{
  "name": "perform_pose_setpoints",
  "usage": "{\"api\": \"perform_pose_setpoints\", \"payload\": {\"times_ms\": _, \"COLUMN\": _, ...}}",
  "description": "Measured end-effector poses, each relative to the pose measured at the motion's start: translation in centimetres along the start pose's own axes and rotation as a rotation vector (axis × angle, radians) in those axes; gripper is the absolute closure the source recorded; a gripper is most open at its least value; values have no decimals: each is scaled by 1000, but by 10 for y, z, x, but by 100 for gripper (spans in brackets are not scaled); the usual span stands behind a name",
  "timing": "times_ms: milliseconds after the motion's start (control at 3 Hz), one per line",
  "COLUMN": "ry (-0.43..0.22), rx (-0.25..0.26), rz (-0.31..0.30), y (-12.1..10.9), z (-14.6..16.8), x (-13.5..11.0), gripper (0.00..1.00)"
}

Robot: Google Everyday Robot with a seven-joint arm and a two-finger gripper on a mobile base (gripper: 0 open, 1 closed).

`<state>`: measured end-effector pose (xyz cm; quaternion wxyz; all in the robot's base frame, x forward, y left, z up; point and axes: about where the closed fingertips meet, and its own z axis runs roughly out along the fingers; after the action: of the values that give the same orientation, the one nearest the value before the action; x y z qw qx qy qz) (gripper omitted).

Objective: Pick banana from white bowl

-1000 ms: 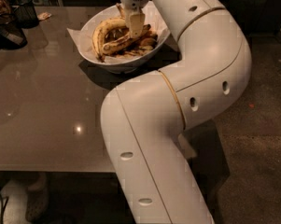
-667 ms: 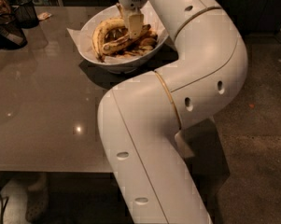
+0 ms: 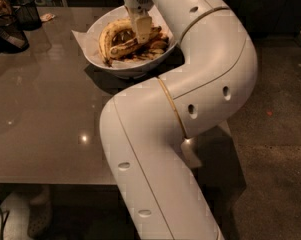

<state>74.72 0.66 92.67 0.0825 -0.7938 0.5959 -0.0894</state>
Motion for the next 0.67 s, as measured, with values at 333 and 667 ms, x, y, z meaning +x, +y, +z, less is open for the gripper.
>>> {"api": "perform_pose_setpoints", "payload": {"times_ms": 333, "ry": 8, "rx": -9, "rz": -12, "y": 0, "z": 4, "x": 0, "gripper": 55}}
{"api": "perform_pose_setpoints", "payload": {"times_ms": 667, "ry": 11, "rx": -19, "rz": -20, "y": 1, "z": 7, "x": -1, "gripper": 53}}
